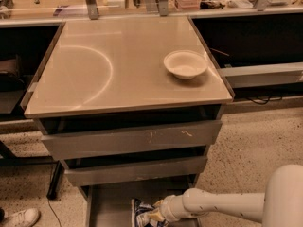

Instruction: Pick blue chip bag from bottom drawer and place on counter

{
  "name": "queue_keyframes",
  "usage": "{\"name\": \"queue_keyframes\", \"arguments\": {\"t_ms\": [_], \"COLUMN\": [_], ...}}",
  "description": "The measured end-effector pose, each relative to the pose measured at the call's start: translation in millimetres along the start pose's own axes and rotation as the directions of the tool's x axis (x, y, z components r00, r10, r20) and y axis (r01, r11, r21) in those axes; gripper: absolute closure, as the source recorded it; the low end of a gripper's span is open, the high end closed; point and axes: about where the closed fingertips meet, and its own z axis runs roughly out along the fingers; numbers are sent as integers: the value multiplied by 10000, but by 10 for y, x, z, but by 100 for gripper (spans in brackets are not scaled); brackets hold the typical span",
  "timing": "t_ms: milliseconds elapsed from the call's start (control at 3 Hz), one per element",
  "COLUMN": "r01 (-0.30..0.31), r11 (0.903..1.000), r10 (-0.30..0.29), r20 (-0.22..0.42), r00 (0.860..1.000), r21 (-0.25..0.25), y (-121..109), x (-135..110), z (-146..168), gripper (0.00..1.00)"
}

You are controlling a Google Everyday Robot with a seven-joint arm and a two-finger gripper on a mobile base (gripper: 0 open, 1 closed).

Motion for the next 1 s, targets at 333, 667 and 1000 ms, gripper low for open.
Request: {"name": "queue_keyframes", "arguments": {"t_ms": [333,667,1000], "r01": [0,-160,-664], "r11": [10000,9999,9972], "r10": [0,158,690], "r20": [0,-386,-824], "r00": [10000,9991,9942], "r21": [-1,-61,330], "y": [0,165,394], "x": [0,39,-82], "z": [0,-186,-571], "gripper": [100,100,100]}}
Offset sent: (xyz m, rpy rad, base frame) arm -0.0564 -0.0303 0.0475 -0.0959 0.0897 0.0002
